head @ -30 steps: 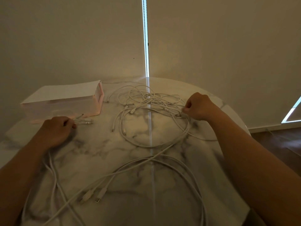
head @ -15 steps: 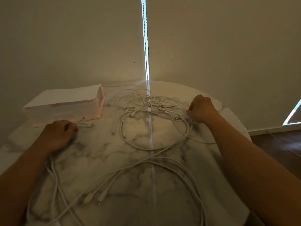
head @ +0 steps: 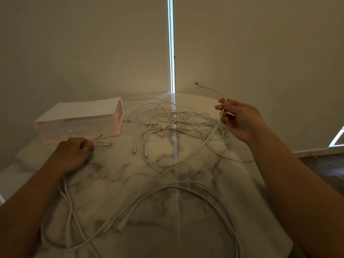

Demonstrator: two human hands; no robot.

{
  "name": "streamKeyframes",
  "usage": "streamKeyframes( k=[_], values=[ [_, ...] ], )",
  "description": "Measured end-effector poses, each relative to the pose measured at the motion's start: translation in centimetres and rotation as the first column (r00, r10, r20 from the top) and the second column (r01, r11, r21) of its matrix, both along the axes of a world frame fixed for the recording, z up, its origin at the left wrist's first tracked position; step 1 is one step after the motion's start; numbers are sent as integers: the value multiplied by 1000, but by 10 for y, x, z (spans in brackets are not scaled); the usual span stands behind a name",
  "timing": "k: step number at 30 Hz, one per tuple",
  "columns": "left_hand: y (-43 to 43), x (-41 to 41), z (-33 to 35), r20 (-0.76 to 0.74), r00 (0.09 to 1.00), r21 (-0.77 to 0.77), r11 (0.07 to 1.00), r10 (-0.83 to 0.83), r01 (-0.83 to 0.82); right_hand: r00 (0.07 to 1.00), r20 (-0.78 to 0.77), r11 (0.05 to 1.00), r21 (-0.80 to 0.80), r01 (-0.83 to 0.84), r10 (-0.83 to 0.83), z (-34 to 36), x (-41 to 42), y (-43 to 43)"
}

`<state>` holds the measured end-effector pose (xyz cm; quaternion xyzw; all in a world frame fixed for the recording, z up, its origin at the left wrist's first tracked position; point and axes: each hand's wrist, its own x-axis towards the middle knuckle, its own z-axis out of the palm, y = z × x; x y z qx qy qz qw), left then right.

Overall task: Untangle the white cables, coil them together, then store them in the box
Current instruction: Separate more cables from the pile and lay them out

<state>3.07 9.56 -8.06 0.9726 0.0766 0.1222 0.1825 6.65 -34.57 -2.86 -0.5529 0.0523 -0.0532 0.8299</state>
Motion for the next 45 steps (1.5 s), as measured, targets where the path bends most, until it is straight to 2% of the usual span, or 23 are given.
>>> streamKeyframes(
  k=[6, 8, 10, 12, 13, 15, 17, 21, 22, 23, 24, 25, 26, 27, 29, 30, 31, 32, 34, 36, 42, 45],
  values=[
    [1, 0, 4, 14, 1000, -9, 1000, 19, -19, 999, -12, 939, -340, -51, 49, 11, -30, 17],
    [2, -1, 5, 13, 1000, -24, 999, 21, -21, 998, 15, 942, -333, -47, 55, 18, -47, 18],
    [3, -1, 6, 8, 1000, -37, 999, 25, -25, 995, 24, 971, -222, -84, 92, 25, -65, 12],
    [3, 0, 6, -14, 1000, -33, 999, 27, -28, 992, -14, 985, -118, -128, 127, 28, -81, 5],
    [3, 0, 6, -22, 999, -36, 999, 25, -26, 992, -42, 983, -136, -120, 115, 28, -87, 2],
    [2, -1, 7, -30, 999, -44, 999, 22, -23, 995, -82, 940, -334, -76, 52, 20, -93, -2],
    [1, -3, 7, -34, 999, -50, 998, 21, -22, 993, -111, 845, -527, -93, 40, 5, -96, 0],
    [2, -6, 7, -30, 999, -44, 999, 12, -14, 996, -62, 730, -678, -85, 58, -15, -96, 9],
    [3, -7, 6, -25, 1000, -51, 999, 12, -13, 999, -1, 643, -765, -33, 50, -15, -96, 10],
    [3, -7, 6, -19, 1000, -63, 998, 13, -14, 996, 79, 463, -884, 57, 28, -14, -96, 10],
    [4, -7, 5, -16, 1000, -72, 997, 15, -16, 984, 175, 229, -959, 168, 10, -13, -97, 11],
    [4, -7, 4, -17, 1000, -76, 997, 16, -18, 961, 275, 26, -961, 275, -1, -12, -100, 11],
    [5, -7, 4, -19, 1000, -79, 997, 15, -16, 929, 368, -91, -925, 369, 37, -11, -104, 14],
    [5, -6, 4, -18, 1000, -80, 997, 13, -14, 890, 443, -126, -882, 455, 112, -9, -110, 19],
    [6, -5, 4, -21, 1000, -84, 996, 16, -18, 818, 495, -77, -840, 537, 293, -4, -124, 37],
    [6, -5, 3, -22, 1000, -85, 996, 17, -19, 809, 452, -53, -861, 506, 376, -3, -130, 46],
    [6, -5, 3, -20, 1000, -87, 996, 16, -18, 819, 365, -72, -896, 438, 443, -3, -136, 54],
    [7, -4, 2, -19, 1000, -89, 996, 16, -17, 838, 249, -129, -928, 350, 485, -6, -139, 60],
    [8, -4, 1, -18, 1000, -89, 996, 14, -15, 876, 52, -279, -938, 208, 480, -11, -139, 65],
    [10, -3, 0, -14, 1000, -87, 996, 13, -15, 906, -16, -329, -934, 137, 423, -16, -136, 66],
    [11, 0, -2, -20, 999, -98, 995, 24, -26, 946, 36, -243, -963, 119, 323, -35, -117, 68],
    [12, 1, -3, -19, 1000, -102, 995, 21, -23, 939, 67, -210, -967, 145, 337, -39, -104, 64]
  ],
)
